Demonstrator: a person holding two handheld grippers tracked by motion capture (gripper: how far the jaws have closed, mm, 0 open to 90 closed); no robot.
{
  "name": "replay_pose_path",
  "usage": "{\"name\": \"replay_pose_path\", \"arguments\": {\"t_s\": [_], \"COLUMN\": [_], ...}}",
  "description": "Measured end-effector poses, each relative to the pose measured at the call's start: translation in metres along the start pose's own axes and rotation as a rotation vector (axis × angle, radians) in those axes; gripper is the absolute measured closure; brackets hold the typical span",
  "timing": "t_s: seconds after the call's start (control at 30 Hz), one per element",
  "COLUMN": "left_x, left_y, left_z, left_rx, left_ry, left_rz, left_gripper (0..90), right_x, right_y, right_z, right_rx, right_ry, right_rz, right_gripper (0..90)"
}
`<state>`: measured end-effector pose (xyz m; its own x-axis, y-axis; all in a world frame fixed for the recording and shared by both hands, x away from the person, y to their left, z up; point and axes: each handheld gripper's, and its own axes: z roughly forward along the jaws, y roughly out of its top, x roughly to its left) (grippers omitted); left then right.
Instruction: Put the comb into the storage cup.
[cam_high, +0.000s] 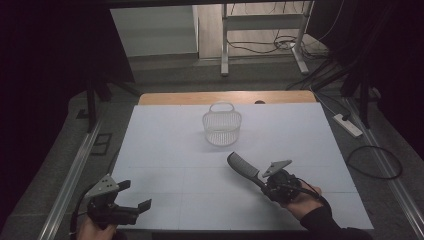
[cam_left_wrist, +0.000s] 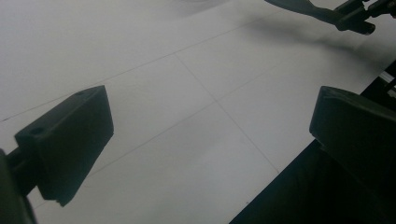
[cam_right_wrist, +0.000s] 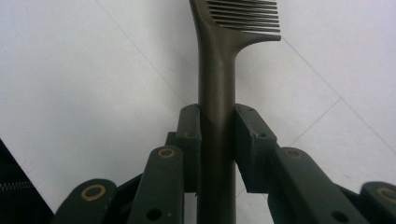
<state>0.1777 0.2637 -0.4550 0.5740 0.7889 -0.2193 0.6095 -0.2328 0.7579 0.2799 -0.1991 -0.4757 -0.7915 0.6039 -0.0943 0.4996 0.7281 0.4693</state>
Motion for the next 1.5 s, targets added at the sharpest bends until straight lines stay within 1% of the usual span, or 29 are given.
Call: {"name": "replay_pose_path", "arguments": {"t_s": [0.03,0.1,0.23,0.37,0.4,0.43,0.53,0.63,0.7,0.73,0.8,0.83,0.87,1.0,1.1,1.13,1.17,1.23,1.3,1.33,1.37,1.5], "left_x": [0.001,0.002,0.003,0.001,0.001,0.000,-0.001,-0.002,-0.002,-0.002,-0.001,-0.001,-0.001,-0.002,-0.002,-0.003,-0.003,-0.002,-0.002,-0.002,-0.001,-0.002], "left_y": [0.001,0.001,0.007,0.015,0.015,0.019,0.026,0.030,0.037,0.037,0.044,0.044,0.048,0.056,0.059,0.062,0.066,0.068,0.074,0.074,0.078,0.087], "left_z": [0.001,0.001,0.005,0.007,0.007,0.008,0.010,0.013,0.017,0.017,0.022,0.022,0.026,0.032,0.034,0.036,0.039,0.040,0.045,0.045,0.048,0.055], "left_rx": [-0.001,-0.002,-0.011,-0.007,-0.007,-0.012,-0.013,-0.010,-0.010,-0.010,-0.007,-0.007,-0.007,0.006,0.007,0.008,0.006,0.004,-0.002,-0.002,0.000,-0.001], "left_ry": [-0.012,-0.018,-0.051,-0.056,-0.056,-0.067,-0.090,-0.100,-0.120,-0.120,-0.131,-0.131,-0.139,-0.159,-0.162,-0.162,-0.170,-0.173,-0.183,-0.183,-0.191,-0.210], "left_rz": [-0.004,-0.007,-0.013,-0.008,-0.008,-0.009,-0.013,-0.013,-0.012,-0.012,-0.003,-0.003,0.000,0.004,0.007,0.011,0.021,0.021,0.022,0.022,0.024,0.024], "left_gripper": [0.5,0.4,0.0,0.0,0.0,0.0,0.0,0.0,0.0,0.0,0.0,0.0,0.0,0.0,0.0,0.0,0.0,0.0,0.0,0.0,0.0,0.0], "right_x": [0.001,0.001,0.001,0.001,0.001,0.001,0.002,0.002,0.001,0.001,0.000,0.000,0.001,0.001,0.000,0.000,0.000,0.000,0.001,0.001,0.001,0.002], "right_y": [0.000,-0.001,-0.001,-0.002,-0.002,-0.003,-0.003,-0.004,-0.005,-0.005,-0.005,-0.005,-0.005,-0.005,-0.006,-0.006,-0.006,-0.006,-0.006,-0.006,-0.006,-0.005], "right_z": [-0.001,-0.004,-0.008,-0.012,-0.012,-0.015,-0.019,-0.022,-0.024,-0.024,-0.025,-0.025,-0.027,-0.029,-0.030,-0.031,-0.032,-0.033,-0.034,-0.034,-0.035,-0.037], "right_rx": [-0.004,-0.017,-0.037,-0.061,-0.061,-0.078,-0.103,-0.113,-0.128,-0.128,-0.138,-0.138,-0.148,-0.164,-0.175,-0.182,-0.194,-0.197,-0.201,-0.204,-0.208,-0.224], "right_ry": [-0.004,-0.009,-0.015,-0.021,-0.021,-0.024,-0.031,-0.038,-0.035,-0.035,-0.038,-0.038,-0.039,-0.047,-0.049,-0.047,-0.046,-0.051,-0.060,-0.060,-0.062,-0.072], "right_rz": [-0.001,-0.004,-0.006,-0.009,-0.009,-0.011,-0.014,-0.018,-0.014,-0.014,-0.030,-0.030,-0.033,-0.034,-0.035,-0.036,-0.046,-0.048,-0.055,-0.054,-0.054,-0.062], "right_gripper": [72.5,72.5,72.5,72.5,72.5,72.5,72.5,72.5,72.5,72.5,72.5,72.5,72.5,72.5,72.5,72.5,72.5,72.5,72.5,72.5,72.5,72.5]}}
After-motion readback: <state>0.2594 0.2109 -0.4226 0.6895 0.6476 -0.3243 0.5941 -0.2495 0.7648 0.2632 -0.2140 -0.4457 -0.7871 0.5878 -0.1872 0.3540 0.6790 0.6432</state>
